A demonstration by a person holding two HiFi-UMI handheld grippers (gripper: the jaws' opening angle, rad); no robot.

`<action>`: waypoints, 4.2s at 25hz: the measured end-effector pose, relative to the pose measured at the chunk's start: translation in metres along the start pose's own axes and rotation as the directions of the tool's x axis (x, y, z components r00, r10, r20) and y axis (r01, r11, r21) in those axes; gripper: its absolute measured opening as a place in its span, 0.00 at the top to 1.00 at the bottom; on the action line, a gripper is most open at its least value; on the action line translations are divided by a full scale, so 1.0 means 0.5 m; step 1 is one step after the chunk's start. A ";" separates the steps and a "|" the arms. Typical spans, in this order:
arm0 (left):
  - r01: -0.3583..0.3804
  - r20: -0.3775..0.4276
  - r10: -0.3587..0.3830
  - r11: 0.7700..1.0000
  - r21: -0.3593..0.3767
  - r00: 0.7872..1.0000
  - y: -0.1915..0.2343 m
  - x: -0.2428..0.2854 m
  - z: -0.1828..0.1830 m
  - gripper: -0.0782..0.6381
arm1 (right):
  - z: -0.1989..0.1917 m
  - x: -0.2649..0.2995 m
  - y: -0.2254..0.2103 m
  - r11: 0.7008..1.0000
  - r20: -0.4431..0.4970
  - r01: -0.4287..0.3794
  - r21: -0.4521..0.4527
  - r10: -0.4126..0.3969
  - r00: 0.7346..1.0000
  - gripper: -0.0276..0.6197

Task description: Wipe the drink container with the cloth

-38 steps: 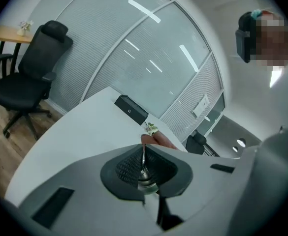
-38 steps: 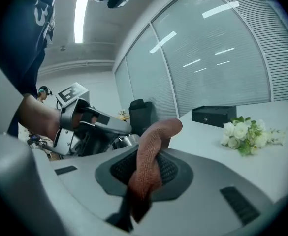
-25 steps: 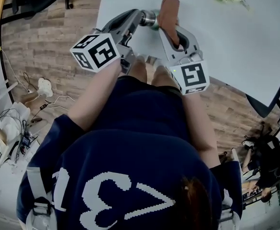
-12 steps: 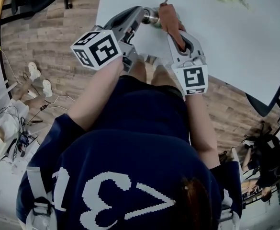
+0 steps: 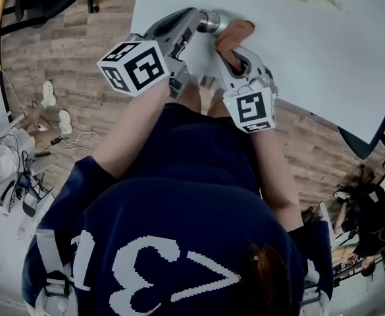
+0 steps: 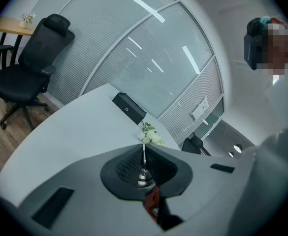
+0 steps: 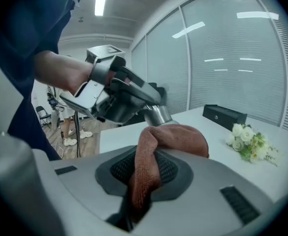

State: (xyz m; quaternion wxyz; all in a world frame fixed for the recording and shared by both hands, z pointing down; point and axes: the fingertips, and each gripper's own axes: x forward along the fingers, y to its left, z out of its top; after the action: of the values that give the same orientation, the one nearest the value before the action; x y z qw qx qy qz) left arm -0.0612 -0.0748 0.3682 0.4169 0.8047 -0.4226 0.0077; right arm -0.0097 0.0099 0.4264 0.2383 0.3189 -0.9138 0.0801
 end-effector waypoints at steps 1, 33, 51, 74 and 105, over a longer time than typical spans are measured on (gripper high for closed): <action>0.001 -0.001 -0.001 1.000 -0.002 1.000 0.001 0.000 0.001 0.86 | 0.021 0.007 0.016 1.000 0.019 -0.025 -0.010 0.025 1.000 0.86; 0.073 -0.062 -0.070 0.996 0.048 0.996 -0.049 0.033 -0.011 0.86 | 0.061 0.047 0.031 0.958 0.072 -0.125 0.258 0.110 0.991 0.86; 0.104 -0.101 -0.096 0.991 0.082 0.990 -0.064 0.045 -0.013 0.86 | 0.052 0.079 0.029 0.914 0.067 -0.134 0.383 0.117 0.991 0.86; 0.147 -0.161 -0.125 0.980 0.133 0.979 -0.065 0.048 -0.016 0.86 | 0.048 -0.027 -0.057 0.960 0.080 -0.069 0.271 0.049 0.996 0.85; 0.196 -0.207 -0.122 0.903 0.383 0.971 -0.086 0.023 -0.037 0.86 | -0.020 -0.023 -0.214 0.799 0.062 0.069 0.597 -0.132 0.989 0.86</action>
State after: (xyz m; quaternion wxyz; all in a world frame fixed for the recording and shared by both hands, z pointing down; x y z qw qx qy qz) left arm -0.0180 -0.0576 0.3561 0.2786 0.9009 -0.3056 0.1319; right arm 0.0683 -0.0646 0.4289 0.0845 0.4289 -0.8356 0.3326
